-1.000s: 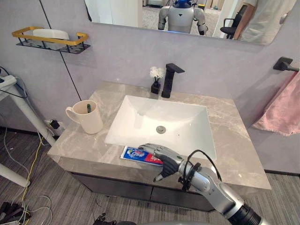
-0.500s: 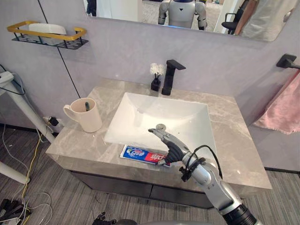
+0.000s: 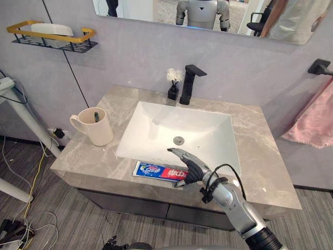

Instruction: Organize washtable

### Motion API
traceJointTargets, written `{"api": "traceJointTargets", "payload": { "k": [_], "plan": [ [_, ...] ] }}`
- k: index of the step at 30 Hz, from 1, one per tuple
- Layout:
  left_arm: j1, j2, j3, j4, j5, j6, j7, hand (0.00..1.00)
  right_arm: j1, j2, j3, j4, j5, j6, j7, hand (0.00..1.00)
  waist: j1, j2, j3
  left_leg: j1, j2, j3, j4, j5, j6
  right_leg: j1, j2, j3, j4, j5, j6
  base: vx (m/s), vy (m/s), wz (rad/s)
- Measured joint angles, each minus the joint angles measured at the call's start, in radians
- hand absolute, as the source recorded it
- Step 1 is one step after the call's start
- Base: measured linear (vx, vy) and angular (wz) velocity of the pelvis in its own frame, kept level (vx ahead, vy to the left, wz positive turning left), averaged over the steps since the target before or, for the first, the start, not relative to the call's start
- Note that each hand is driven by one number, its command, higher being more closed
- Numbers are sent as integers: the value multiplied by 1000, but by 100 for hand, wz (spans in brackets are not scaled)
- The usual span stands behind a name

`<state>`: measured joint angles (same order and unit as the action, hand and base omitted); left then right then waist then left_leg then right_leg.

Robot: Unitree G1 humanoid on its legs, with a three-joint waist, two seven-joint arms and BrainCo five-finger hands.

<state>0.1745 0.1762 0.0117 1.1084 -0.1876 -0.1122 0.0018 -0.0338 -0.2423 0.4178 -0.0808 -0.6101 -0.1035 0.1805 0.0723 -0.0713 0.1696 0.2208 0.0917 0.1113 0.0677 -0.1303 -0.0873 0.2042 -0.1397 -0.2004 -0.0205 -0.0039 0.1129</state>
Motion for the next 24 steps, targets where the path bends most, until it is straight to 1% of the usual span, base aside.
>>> {"api": "traceJointTargets", "payload": {
  "k": [1, 6, 8, 9, 11, 12, 15, 20, 23, 24],
  "plan": [
    [0, 0, 0, 0, 0, 0, 0, 0, 0, 0, 0, 0, -1, 0, 0, 100, 0, -1, 0, 0, 0, 0, 0, 0, 0, 0, 0, 0, 0, 0, 0, 0, 0, 0],
    [0, 1, 0, -1, 0, 0, -1, 0, 0, 0, 3, 3, -14, -6, 12, 100, 0, -5, 2, 1, 0, 0, -2, 0, 0, 0, 0, 0, 0, 0, 0, 0, 0, 0],
    [1, 2, 0, -1, 0, 1, -1, 0, -1, -1, 3, 20, -21, -6, 21, 100, 0, -6, 3, 1, 0, 0, -2, 0, 0, 0, 0, 0, 0, 0, 0, 0, 0, 0],
    [0, 2, 0, -1, 0, 1, -1, 0, -2, 2, 3, 36, -29, -6, 15, 100, 1, -10, 0, 1, 0, 0, -2, 0, 0, 1, 0, 0, 0, 0, 0, 0, 0, 0],
    [-1, 2, 0, -1, 0, 1, -1, 0, -31, 16, 3, 60, -38, -2, 14, 100, 1, -10, 0, 2, -1, 1, -5, 0, 0, 0, 0, 0, 0, 0, 0, 0, 0, 0],
    [-1, 2, 0, -4, 0, 0, -1, 0, -50, 18, 3, 71, -42, 0, 15, 100, 4, -13, -1, 3, -2, 1, -8, 0, 0, 0, 0, 0, -1, 0, 0, 0, 0, 0],
    [-1, 4, 0, -19, -1, 0, -2, 0, -70, 17, 2, 77, -48, 0, 15, 100, 26, -17, -1, 8, -2, 1, -17, 1, 0, 0, 0, 2, -6, 0, 1, 0, 0, -1],
    [-1, 12, 0, -19, -1, 1, -2, 0, -90, 16, 16, 73, -27, -11, 24, 100, 24, -31, 4, 6, -4, 2, -19, 1, 0, 4, -1, 0, -9, 0, 1, 0, 0, 0],
    [-1, 12, 0, -19, -3, 0, -2, 0, -104, -1, 25, 69, -25, -8, 27, 100, 25, -32, 4, 6, -4, 1, -19, 0, 0, 3, -2, -2, -9, 0, 1, -33, -10, 2],
    [-1, 12, 1, -19, -7, 0, -2, 0, -114, -13, 28, 67, -19, -8, 40, 100, 26, -32, 4, 7, -4, 0, -18, 0, 0, 2, -2, -3, -9, 0, 1, 0, 0, 0]
  ]
}}
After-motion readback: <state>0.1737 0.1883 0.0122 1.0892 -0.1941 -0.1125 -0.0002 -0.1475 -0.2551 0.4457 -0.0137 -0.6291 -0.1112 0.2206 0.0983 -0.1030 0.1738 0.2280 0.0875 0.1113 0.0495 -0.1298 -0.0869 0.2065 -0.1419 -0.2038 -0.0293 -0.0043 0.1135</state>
